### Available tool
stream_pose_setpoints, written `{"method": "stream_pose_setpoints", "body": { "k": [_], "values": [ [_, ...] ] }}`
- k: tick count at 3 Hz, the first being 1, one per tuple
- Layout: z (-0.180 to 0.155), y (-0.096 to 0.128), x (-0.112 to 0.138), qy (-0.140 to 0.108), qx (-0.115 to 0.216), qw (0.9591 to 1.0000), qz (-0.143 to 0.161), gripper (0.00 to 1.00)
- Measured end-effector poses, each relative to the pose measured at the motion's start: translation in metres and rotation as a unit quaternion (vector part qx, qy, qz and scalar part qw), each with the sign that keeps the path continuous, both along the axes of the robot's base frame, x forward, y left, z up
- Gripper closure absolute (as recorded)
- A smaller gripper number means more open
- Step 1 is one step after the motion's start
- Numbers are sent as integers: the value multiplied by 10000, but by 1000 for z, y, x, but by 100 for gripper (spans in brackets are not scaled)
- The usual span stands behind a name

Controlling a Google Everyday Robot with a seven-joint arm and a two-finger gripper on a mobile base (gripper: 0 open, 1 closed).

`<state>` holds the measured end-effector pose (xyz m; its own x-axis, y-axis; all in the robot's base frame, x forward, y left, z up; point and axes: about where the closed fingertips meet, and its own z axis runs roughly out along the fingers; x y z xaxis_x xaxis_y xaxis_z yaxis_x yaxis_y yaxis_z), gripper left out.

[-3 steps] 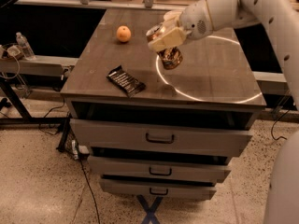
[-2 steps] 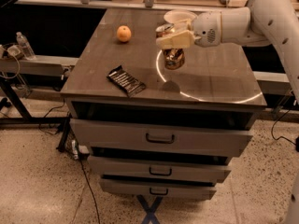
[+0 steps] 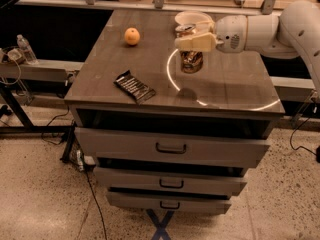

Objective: Place orange can upright

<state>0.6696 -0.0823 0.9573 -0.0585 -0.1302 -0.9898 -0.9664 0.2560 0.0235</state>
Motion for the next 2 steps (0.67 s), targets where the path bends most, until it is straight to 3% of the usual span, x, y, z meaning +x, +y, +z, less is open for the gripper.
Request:
{"method": "stream_pose_setpoints", "body": {
  "k": [1, 2],
  "values": [
    [3, 4, 5, -118, -36, 9999, 68, 100],
    [4, -8, 11, -604, -255, 9978, 63, 100]
  ]
}}
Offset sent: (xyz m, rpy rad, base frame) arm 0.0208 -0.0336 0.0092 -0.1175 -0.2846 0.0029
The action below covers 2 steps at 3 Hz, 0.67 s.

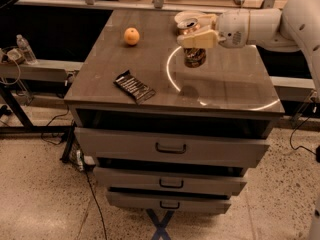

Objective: Place orange can upright

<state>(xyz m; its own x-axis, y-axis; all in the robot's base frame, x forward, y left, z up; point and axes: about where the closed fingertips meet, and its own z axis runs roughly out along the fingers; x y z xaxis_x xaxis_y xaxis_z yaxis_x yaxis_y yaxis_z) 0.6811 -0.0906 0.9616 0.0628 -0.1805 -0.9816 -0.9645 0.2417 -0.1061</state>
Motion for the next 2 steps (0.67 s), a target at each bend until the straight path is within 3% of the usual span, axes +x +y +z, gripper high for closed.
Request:
{"method": "stream_pose_setpoints", "body": {
  "k": [1, 2],
  "values": [
    [-12, -11, 2, -424, 84, 9991, -8, 100],
    [-24, -12, -2, -493, 224, 9985, 6, 100]
  ]
}}
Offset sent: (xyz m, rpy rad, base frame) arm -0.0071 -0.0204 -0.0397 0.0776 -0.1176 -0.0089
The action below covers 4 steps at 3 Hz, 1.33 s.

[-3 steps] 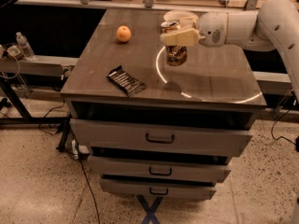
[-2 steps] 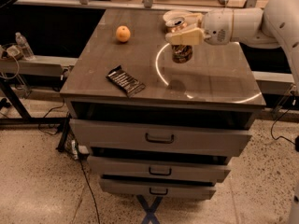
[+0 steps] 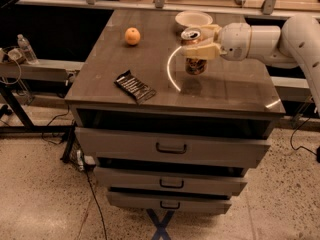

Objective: Place orange can upright

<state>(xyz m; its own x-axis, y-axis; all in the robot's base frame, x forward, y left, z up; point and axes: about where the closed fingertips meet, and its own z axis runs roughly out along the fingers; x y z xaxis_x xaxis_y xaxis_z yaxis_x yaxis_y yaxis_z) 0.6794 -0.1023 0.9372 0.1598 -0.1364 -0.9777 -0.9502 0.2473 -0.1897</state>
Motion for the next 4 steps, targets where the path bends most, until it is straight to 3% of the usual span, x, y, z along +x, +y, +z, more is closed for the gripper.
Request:
{"method": "stream_pose_setpoints", "body": {
  "k": [1, 4],
  "values": [
    [-5, -1, -5, -30, 47, 10000, 73, 83],
    [-19, -6, -14, 97, 171, 9998, -2, 12]
  ]
}}
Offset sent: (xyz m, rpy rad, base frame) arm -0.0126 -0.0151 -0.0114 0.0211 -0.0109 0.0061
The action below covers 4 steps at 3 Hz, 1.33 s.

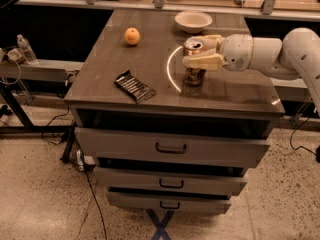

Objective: Place orange can upright

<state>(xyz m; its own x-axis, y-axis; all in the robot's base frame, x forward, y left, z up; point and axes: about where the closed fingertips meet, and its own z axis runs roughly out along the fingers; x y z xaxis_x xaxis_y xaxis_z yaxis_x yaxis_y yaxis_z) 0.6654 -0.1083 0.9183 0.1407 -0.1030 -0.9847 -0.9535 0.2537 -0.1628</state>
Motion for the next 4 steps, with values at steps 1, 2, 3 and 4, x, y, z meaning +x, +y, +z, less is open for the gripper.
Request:
{"method": "stream_pose_setpoints", "body": {
  "k": [1, 2, 3, 4],
  "values": [
    [-5, -5, -1, 82, 23, 9999, -79, 0],
    [0, -24, 1, 81, -66, 9994, -322, 0],
    [32, -78, 4, -69, -367, 9946, -966, 0],
    [96, -148, -16, -414, -581, 9771, -2002, 0]
  ]
}}
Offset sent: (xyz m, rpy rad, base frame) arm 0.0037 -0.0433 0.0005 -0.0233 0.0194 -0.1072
